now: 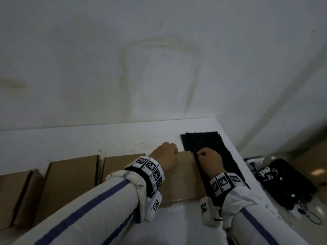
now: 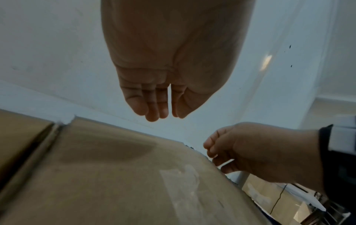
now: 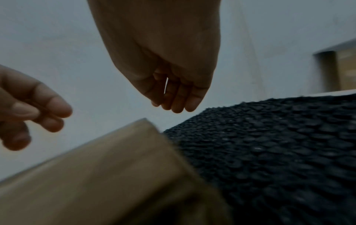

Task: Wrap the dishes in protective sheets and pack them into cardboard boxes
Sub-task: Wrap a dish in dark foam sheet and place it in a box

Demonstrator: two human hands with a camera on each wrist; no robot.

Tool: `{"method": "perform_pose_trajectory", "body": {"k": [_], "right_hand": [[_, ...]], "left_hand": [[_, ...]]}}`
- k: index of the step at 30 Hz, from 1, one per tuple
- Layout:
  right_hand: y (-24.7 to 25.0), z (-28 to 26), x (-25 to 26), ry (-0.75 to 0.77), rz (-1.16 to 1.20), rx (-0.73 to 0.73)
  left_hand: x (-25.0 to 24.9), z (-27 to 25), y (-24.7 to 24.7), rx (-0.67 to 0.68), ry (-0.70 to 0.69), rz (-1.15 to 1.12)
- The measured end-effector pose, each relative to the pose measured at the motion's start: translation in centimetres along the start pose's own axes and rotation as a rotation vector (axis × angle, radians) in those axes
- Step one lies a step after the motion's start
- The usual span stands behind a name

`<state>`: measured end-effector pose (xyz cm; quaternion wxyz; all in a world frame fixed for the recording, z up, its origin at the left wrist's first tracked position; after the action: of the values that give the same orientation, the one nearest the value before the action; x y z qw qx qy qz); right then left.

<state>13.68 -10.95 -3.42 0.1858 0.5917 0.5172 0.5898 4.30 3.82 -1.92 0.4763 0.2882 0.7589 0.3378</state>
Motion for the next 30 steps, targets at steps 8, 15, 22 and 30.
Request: {"method": "perform_pose_trajectory", "body": {"k": [8,15,22,30], "right_hand": [[-2.1,2.7,-5.6,-0.115,-0.291,0.299],[-2.5,3.6,-6.0,-0.068,-0.328,0.274],[1.2,4.1,-5.2,-0.090,-0.102,0.271],[5.3,1.6,0.9,0.106,0.312,0.262]], "left_hand": [[-1.8,3.4,-1.9,0.039,0.016,-0.008],[-2.0,4.4,-2.7,0.074,0.031,0.013],[-3.1,4.0,-1.7,0.057,-0.016,-0.042],[-4.8,2.0,-0.1,0.225,-0.072,-0.430]]}}
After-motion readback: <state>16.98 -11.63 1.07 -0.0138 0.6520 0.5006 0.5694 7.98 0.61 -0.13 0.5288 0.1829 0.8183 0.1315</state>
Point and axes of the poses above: each hand's wrist, its own z-axis towards the middle knuckle, its own y-axis out of the back of the hand, x = y × z, the point moved 1 cm from there along z, towards the middle knuckle, and after that the axes turned 4 degrees about x, right-handed, at the moved point
